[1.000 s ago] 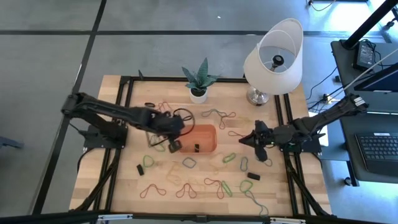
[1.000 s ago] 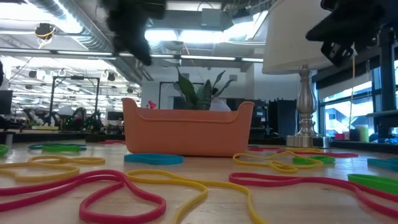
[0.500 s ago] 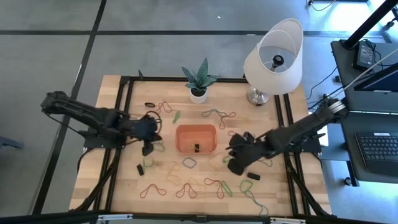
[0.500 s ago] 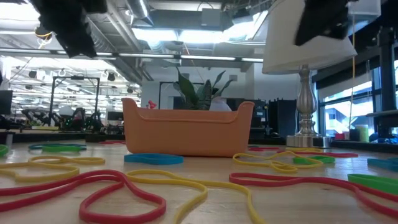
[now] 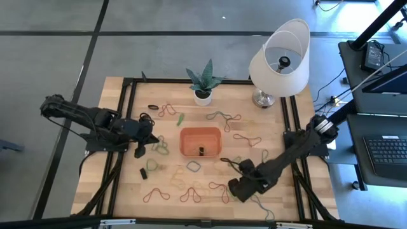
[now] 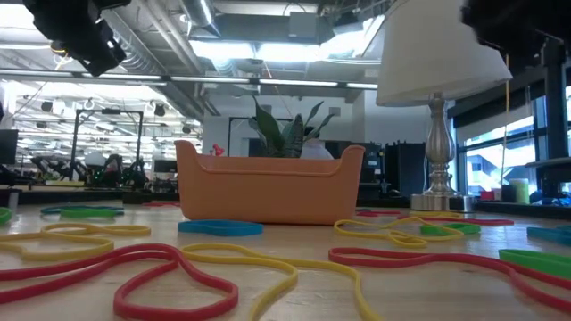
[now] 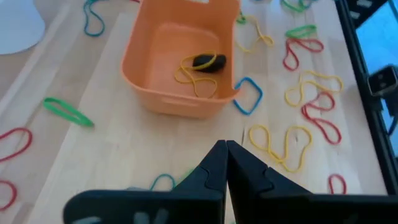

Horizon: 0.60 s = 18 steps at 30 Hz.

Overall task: Pick and place rubber bands into bin
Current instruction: Put the green rubber band into the orange bin

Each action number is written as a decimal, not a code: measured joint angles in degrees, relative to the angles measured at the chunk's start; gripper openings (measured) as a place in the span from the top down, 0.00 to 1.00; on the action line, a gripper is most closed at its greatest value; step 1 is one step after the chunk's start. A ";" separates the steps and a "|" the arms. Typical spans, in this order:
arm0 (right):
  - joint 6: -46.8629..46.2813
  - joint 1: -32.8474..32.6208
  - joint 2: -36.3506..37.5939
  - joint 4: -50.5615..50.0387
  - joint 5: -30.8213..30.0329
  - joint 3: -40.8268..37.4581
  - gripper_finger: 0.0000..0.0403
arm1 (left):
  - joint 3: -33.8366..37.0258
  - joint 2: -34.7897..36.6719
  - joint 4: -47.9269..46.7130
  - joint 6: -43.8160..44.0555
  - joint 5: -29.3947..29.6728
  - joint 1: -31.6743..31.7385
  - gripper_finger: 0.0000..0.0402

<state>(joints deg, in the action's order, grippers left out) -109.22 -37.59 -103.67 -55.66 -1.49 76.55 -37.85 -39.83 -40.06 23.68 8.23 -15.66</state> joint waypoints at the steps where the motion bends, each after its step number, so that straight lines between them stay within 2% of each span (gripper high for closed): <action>1: -1.66 -0.35 -0.77 -0.05 -0.03 0.00 0.85 | 0.00 0.04 0.02 -0.38 -0.46 0.00 0.99; 4: -4.58 -0.70 -3.26 -0.47 0.11 -0.02 0.81 | 0.00 -0.02 -0.49 -0.91 -0.66 0.00 0.99; 8: -6.13 -0.43 -6.13 -0.41 3.62 -0.04 0.79 | 0.00 -0.03 -0.64 -0.94 -0.64 0.00 0.99; 18: -10.74 -0.43 -9.32 0.95 4.23 -0.09 0.79 | 0.00 -0.05 -1.40 -0.94 -0.85 0.00 0.99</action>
<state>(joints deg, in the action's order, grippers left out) -119.96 -38.02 -112.99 -54.71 2.74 76.47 -37.85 -39.88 -41.46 22.74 7.38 -15.66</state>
